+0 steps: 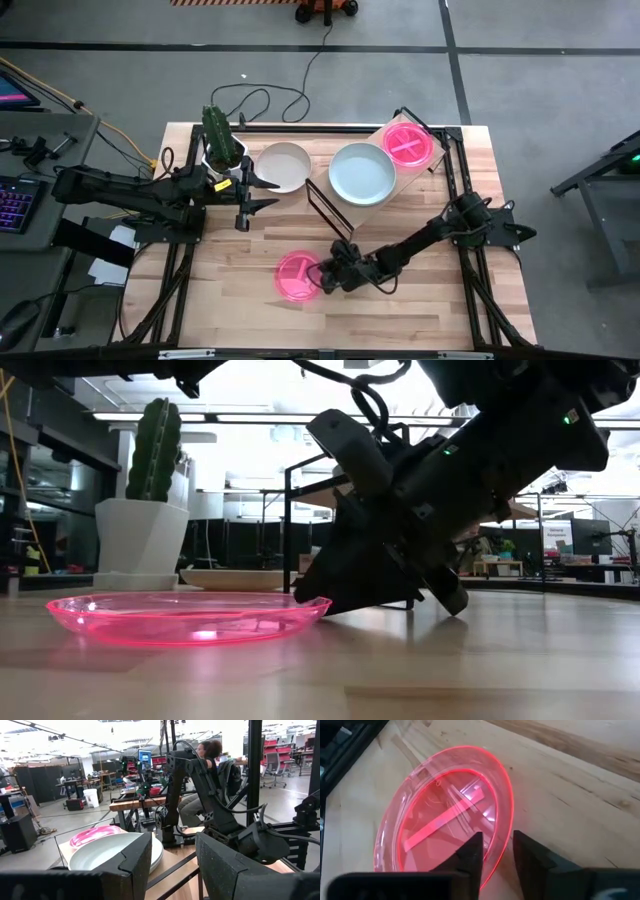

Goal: Place and stack plates onto a shelf
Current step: Stack the pink plate on top of the pink plate on the shelf

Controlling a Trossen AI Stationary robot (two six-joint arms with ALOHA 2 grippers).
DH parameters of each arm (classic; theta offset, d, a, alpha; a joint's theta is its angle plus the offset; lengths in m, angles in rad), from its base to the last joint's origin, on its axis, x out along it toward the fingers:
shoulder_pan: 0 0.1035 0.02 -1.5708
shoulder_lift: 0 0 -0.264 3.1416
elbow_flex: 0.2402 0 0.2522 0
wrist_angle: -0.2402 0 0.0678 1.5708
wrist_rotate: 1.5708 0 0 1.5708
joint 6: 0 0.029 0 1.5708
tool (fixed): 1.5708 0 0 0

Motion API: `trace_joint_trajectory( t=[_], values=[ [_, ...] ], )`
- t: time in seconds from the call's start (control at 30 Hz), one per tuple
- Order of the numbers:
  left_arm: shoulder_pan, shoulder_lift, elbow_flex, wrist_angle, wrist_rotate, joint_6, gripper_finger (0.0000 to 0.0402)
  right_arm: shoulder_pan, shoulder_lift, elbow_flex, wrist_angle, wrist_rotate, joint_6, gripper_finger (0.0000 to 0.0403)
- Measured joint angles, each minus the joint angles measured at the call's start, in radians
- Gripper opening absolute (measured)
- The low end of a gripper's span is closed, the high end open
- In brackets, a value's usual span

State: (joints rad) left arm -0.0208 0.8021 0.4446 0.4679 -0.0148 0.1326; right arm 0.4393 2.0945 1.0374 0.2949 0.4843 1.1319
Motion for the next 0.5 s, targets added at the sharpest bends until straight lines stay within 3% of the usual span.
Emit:
trace_joint_trajectory(
  t=[0.17, 0.5],
  values=[
    [0.000, 0.000, 0.000, -0.001, 0.000, 0.000, 0.0142, 0.000, 0.002, -0.002, 0.010, -0.037, -0.053, 0.0009],
    [0.000, 0.000, 0.000, 0.000, 0.000, 0.001, 0.0142, -0.073, -0.075, -0.009, 0.076, -0.328, -0.187, 0.0000]
  ],
)
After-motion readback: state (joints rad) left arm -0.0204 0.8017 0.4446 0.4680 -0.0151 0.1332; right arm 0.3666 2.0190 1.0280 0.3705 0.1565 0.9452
